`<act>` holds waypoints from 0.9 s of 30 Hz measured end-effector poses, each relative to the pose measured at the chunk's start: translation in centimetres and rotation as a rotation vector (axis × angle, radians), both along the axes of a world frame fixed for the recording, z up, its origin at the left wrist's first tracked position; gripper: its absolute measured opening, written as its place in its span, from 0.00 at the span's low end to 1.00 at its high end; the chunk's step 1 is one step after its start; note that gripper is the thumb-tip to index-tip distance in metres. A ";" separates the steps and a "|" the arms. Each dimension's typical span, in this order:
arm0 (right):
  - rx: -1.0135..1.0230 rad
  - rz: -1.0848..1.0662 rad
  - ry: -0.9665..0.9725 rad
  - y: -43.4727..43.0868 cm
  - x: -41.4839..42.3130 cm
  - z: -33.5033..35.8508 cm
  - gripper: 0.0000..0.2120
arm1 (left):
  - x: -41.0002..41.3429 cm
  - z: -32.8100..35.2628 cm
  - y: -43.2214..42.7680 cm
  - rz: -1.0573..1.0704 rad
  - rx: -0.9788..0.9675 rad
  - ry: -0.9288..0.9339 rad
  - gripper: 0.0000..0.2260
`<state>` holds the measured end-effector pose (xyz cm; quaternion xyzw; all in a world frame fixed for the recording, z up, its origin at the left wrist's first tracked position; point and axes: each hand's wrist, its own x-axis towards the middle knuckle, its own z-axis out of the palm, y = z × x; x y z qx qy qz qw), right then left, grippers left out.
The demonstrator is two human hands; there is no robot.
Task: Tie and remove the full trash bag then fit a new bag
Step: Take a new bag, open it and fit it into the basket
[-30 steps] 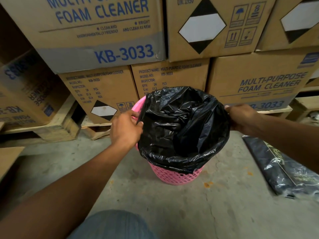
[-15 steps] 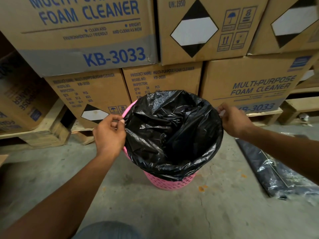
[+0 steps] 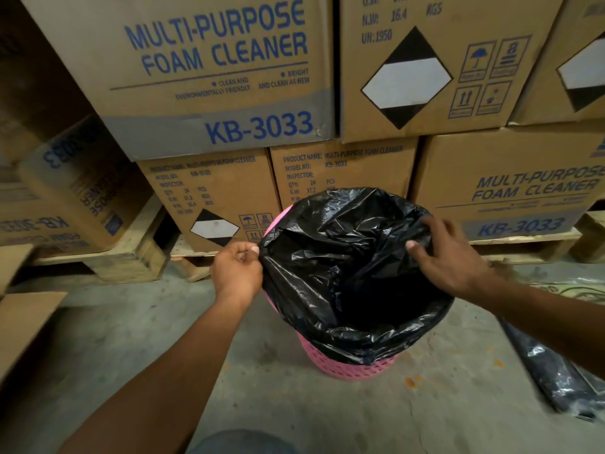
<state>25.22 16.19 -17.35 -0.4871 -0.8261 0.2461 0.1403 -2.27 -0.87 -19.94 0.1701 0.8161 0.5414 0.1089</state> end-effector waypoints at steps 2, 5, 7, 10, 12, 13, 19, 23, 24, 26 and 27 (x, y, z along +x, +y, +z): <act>0.007 -0.007 -0.024 -0.2 0.1 -0.4 0.30 | -0.3 0.0 0.2 -0.008 -0.020 -0.045 0.06; -0.002 0.000 -0.074 -0.1 0.1 -0.4 0.34 | -0.3 0.4 0.4 -0.016 -0.085 -0.032 0.07; 0.011 0.007 -0.116 -0.1 0.1 -0.4 0.34 | -0.4 0.7 0.4 -0.050 -0.134 -0.017 0.08; 0.010 0.009 -0.151 -0.1 0.0 -0.3 0.34 | -0.3 0.9 0.4 -0.062 -0.166 0.008 0.08; 0.011 0.019 -0.170 0.0 0.1 -0.2 0.35 | -0.1 0.9 0.2 -0.044 -0.143 0.084 0.07; 0.014 0.020 -0.178 0.0 0.1 -0.2 0.35 | -0.1 1.0 0.2 -0.048 -0.146 0.141 0.07; 0.072 0.015 -0.303 -0.5 -0.7 0.2 0.35 | -1.7 2.9 0.9 -0.192 -0.377 0.366 0.09; 0.074 0.019 -0.339 -0.6 -0.7 0.4 0.36 | -2.4 4.4 2.1 -0.224 -0.456 0.218 0.08; 0.071 0.021 -0.340 -0.6 -0.7 0.5 0.37 | -2.5 4.8 2.4 -0.222 -0.478 0.184 0.08; 0.067 0.019 -0.339 -0.7 -0.8 0.5 0.37 | -2.6 5.4 2.8 -0.212 -0.517 0.170 0.09; 0.066 0.019 -0.337 -0.7 -0.8 0.6 0.37 | -2.6 5.5 2.9 -0.208 -0.526 0.186 0.08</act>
